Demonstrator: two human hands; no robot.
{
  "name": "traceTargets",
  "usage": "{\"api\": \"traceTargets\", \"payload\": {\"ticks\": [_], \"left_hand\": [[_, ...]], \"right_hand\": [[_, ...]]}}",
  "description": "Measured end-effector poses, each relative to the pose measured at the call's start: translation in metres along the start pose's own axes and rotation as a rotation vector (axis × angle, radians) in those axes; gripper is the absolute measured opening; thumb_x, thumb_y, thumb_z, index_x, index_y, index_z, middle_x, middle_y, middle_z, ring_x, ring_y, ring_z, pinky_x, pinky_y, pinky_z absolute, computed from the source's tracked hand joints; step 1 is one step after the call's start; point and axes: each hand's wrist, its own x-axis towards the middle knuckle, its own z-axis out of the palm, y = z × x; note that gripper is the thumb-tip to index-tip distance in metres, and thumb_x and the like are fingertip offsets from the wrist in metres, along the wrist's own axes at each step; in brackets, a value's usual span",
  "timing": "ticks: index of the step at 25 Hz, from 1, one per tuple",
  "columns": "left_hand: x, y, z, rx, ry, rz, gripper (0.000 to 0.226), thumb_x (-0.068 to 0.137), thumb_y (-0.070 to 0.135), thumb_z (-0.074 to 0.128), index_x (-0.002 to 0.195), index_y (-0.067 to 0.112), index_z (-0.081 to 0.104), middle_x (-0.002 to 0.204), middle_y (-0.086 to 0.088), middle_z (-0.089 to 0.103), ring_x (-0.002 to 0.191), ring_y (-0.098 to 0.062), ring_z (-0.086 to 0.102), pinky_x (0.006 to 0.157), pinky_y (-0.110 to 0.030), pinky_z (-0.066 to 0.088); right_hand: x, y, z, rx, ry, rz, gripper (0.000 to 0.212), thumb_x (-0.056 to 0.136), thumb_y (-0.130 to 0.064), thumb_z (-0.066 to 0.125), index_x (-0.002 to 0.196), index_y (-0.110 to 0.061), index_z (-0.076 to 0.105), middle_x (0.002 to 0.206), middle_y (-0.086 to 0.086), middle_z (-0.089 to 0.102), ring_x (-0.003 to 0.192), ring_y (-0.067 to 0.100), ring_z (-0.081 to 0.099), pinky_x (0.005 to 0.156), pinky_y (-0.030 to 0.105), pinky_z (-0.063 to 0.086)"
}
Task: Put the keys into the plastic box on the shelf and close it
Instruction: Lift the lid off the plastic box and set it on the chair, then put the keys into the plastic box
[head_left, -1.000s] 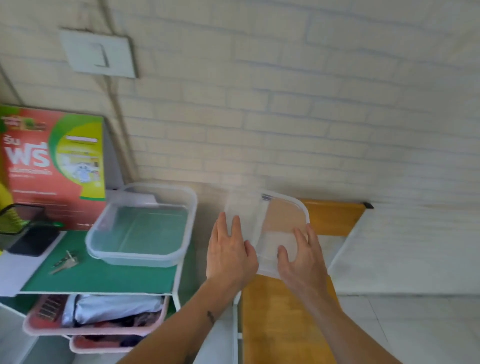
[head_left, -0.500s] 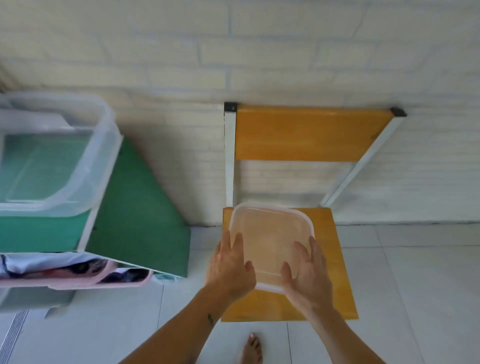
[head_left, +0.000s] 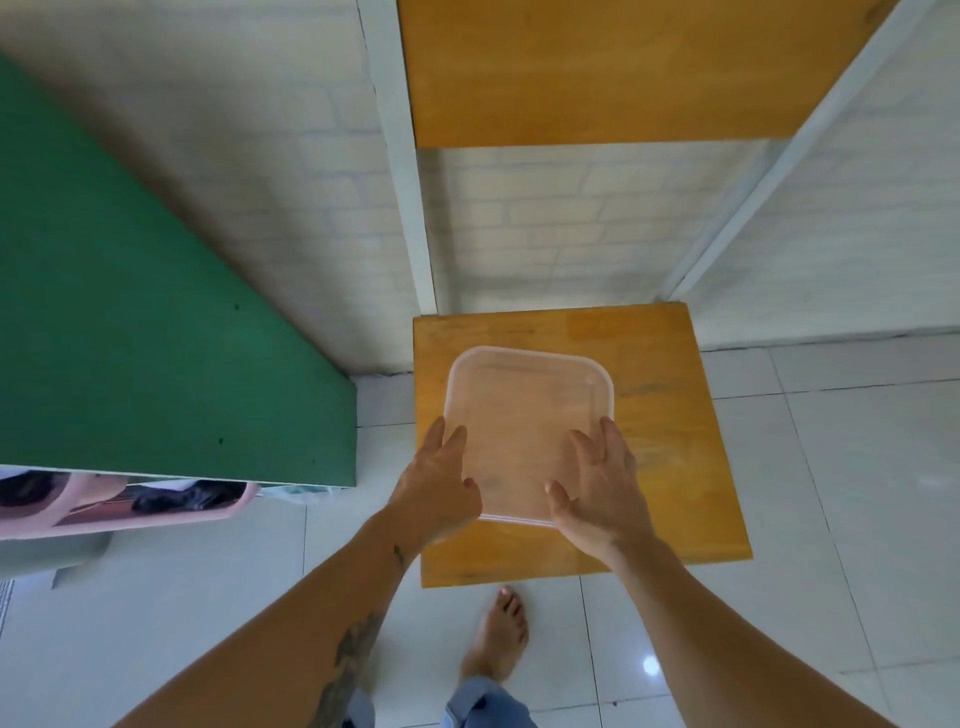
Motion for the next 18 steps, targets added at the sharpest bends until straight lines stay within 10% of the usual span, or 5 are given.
{"api": "traceTargets", "payload": {"ticks": [18], "left_hand": [[-0.201, 0.079, -0.26, -0.099, 0.464, 0.257, 0.042, 0.09, 0.018, 0.047, 0.131, 0.022, 0.055, 0.129, 0.002, 0.061, 0.119, -0.016, 0.056, 0.107, -0.032, 0.043]], "right_hand": [[-0.089, -0.229, -0.248, 0.364, 0.151, -0.426, 0.047, 0.093, -0.034, 0.055, 0.138, -0.024, 0.048, 0.143, -0.009, 0.045, 0.13, 0.01, 0.043, 0.109, 0.028, 0.033]]}}
